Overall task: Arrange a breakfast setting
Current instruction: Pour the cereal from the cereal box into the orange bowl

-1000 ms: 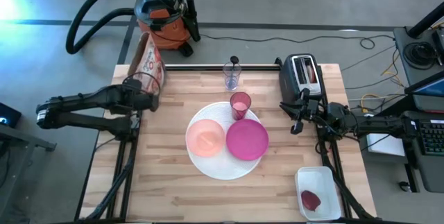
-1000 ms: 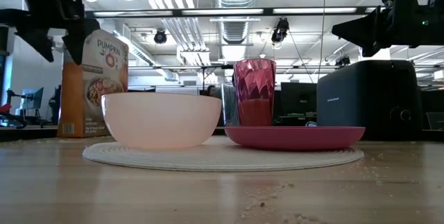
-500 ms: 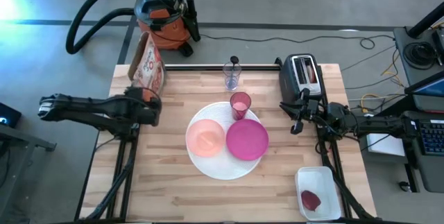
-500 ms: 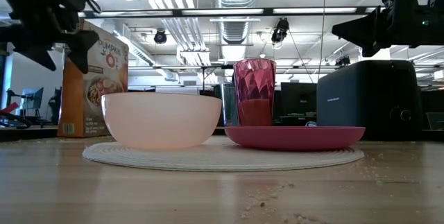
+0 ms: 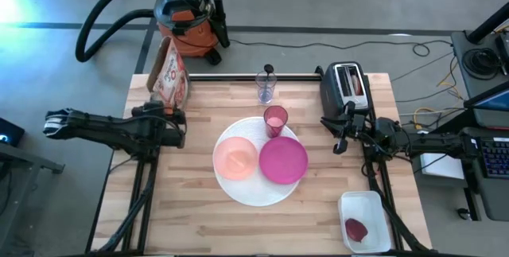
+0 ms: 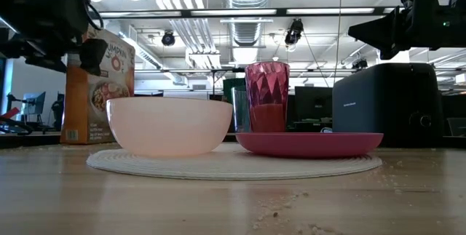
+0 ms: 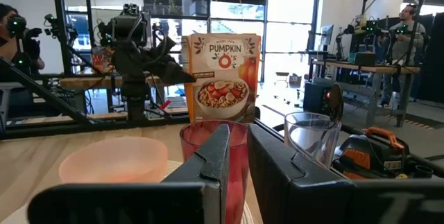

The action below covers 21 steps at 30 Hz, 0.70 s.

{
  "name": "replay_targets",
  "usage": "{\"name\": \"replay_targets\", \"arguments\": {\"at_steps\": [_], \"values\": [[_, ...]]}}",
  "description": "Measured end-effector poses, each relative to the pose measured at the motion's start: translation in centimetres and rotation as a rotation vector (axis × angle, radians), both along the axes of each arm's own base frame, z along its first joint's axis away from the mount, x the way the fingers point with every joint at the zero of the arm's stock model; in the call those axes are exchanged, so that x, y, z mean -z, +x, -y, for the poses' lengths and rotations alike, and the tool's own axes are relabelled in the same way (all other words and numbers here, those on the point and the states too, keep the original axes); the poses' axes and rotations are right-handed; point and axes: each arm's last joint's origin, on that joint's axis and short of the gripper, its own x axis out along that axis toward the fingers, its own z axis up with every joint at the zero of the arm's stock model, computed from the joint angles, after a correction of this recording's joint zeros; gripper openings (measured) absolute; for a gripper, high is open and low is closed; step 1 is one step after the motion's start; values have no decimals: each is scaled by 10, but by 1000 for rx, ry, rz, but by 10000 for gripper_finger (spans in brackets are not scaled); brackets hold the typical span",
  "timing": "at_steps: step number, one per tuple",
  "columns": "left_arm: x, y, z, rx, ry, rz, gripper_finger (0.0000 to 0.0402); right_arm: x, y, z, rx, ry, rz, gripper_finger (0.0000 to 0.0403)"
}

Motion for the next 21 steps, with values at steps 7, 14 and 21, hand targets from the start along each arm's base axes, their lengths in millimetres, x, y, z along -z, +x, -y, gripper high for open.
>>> {"name": "replay_targets", "arguments": {"at_steps": [7, 14, 21], "values": [[14, 0, -4, -32, 207, 53, 344, 0, 0, 0, 0, -1, 0, 43], [24, -2, -8, -81, 226, 76, 312, 0, 0, 0, 0, -1, 0, 43], [32, 0, -11, -111, 295, 115, 272, 0, 0, 0, 0, 0, 0, 43]]}}
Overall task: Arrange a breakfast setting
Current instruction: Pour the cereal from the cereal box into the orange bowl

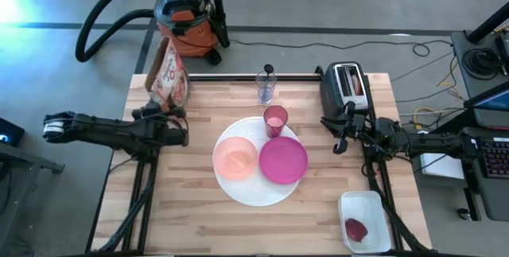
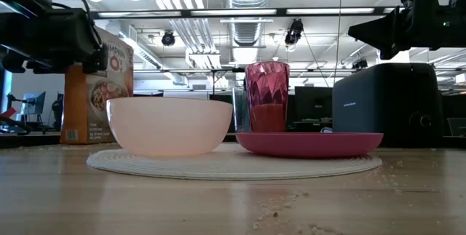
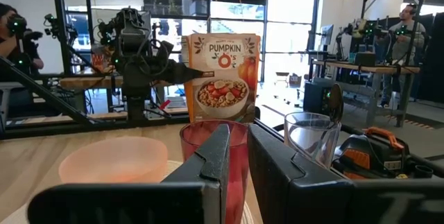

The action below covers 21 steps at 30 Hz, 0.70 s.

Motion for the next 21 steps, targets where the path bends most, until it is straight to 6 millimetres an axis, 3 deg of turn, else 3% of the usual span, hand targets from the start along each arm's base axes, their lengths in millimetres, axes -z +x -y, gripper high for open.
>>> {"name": "replay_targets", "arguments": {"at_steps": [7, 15, 21], "values": [[1, 2, 0, 1, 5, -31, 200, 0, 0, 0, 0, -2, 0, 43], [-11, 9, -1, 9, -4, -133, 22, 0, 0, 0, 0, -1, -1, 43], [-29, 17, -1, 32, -48, -210, 3, 0, 0, 0, 0, -1, 0, 43]]}}
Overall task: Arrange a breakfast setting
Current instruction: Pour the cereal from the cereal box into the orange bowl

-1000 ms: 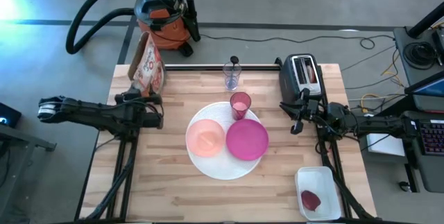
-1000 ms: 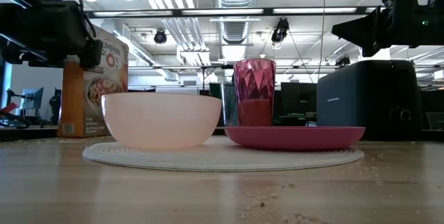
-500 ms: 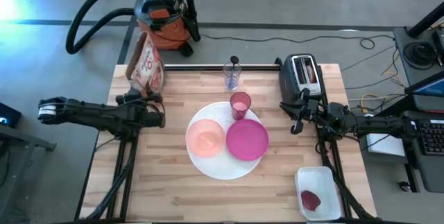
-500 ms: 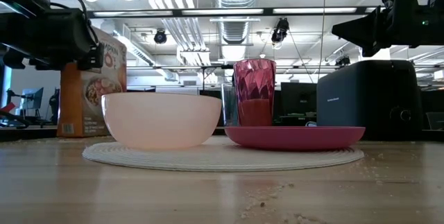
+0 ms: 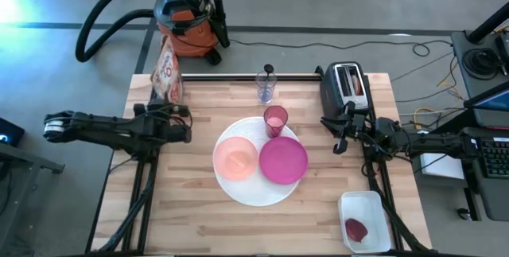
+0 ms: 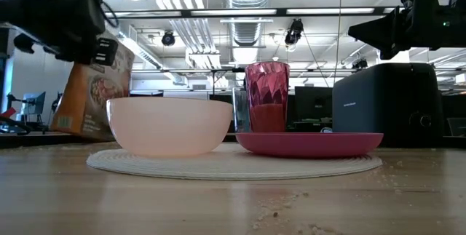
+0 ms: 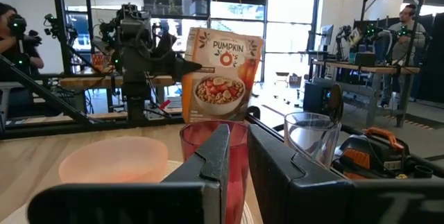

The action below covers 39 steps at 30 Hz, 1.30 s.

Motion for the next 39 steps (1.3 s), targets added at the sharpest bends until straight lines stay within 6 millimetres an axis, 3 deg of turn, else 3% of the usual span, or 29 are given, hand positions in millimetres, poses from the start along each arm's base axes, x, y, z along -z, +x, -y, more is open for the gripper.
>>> {"name": "replay_targets", "arguments": {"at_steps": [9, 15, 23, 26, 32, 39], "values": [[-55, 16, 0, 154, -186, -215, 0, 0, 0, 0, 0, 0, 0, 43], [-103, 11, 2, 276, -262, -195, 0, 0, 0, 0, 0, 1, 0, 43], [-173, -1, 10, 650, -438, -95, 0, 0, 0, 0, 0, 1, 0, 43], [-192, -7, 13, 715, -512, -51, 0, 0, 0, 0, 0, 0, 0, 43], [-212, -12, 18, 776, -720, -30, 0, 0, 0, 0, 0, 1, 1, 43], [-221, 3, 24, 896, -963, 21, 0, 0, 0, 0, 0, 0, 0, 43]]}}
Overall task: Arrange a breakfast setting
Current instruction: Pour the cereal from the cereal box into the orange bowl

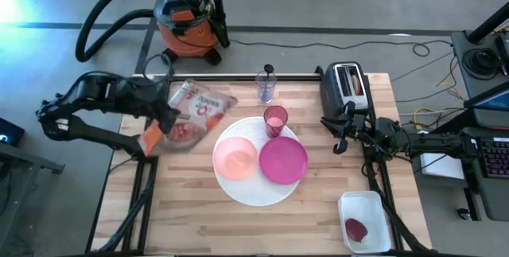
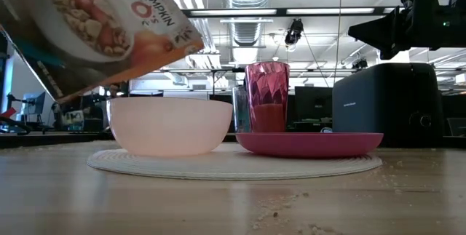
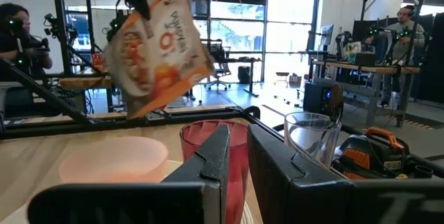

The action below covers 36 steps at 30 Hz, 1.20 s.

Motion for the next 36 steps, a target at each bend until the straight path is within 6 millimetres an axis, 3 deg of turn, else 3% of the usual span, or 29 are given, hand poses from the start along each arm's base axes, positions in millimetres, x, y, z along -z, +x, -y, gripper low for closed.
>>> {"name": "replay_targets", "arguments": {"at_steps": [8, 20, 36], "values": [[9, 22, 4, 7, -246, -114, 0, 0, 0, 0, 0, 0, 0, 43], [1, 32, 15, 55, -428, -182, 0, 0, 0, 0, -1, 1, 0, 43], [9, 52, 26, 43, -751, -311, 0, 0, 0, 0, -1, 1, 0, 43]]}}
